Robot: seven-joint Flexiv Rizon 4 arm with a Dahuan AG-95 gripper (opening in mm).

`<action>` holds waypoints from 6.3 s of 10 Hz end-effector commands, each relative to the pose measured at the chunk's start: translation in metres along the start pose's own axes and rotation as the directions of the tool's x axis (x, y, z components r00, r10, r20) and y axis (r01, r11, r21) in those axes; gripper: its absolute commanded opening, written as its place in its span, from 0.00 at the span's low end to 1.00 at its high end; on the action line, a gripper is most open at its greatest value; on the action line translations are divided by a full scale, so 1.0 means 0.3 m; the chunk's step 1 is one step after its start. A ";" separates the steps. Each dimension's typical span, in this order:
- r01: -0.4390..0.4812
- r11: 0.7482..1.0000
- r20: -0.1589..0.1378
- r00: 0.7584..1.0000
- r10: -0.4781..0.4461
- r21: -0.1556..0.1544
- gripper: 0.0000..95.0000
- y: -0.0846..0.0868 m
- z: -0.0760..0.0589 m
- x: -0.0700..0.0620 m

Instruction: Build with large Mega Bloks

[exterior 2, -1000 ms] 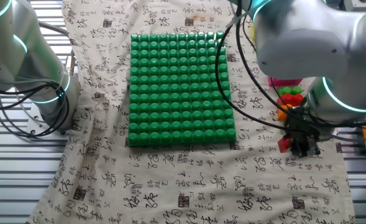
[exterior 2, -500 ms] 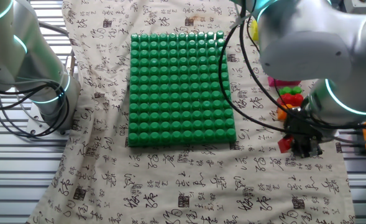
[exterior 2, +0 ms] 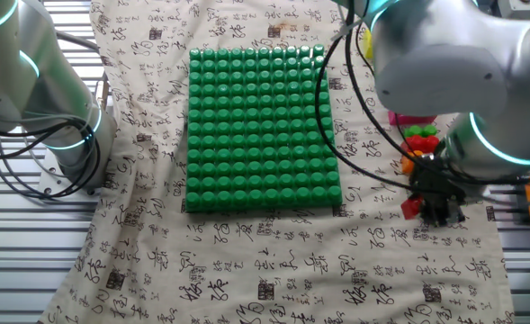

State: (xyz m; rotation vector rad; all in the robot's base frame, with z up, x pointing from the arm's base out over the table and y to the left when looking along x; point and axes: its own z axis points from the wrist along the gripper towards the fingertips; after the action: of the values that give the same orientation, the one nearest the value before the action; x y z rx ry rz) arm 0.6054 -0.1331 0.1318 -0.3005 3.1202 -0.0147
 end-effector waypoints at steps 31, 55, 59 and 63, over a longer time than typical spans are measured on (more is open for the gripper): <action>-0.022 1.000 0.010 1.000 0.022 0.006 0.00 0.177 0.114 0.285; -0.073 0.997 0.035 0.997 0.072 0.018 0.00 0.178 0.231 0.321; -0.067 0.998 0.047 0.997 0.066 0.022 0.00 0.176 0.260 0.319; -0.059 0.998 0.051 0.997 0.058 0.019 0.00 0.176 0.260 0.319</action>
State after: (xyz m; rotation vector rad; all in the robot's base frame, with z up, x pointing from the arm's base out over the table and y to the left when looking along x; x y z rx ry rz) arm 0.5030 -0.0993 0.0542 -0.2062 3.0765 -0.0313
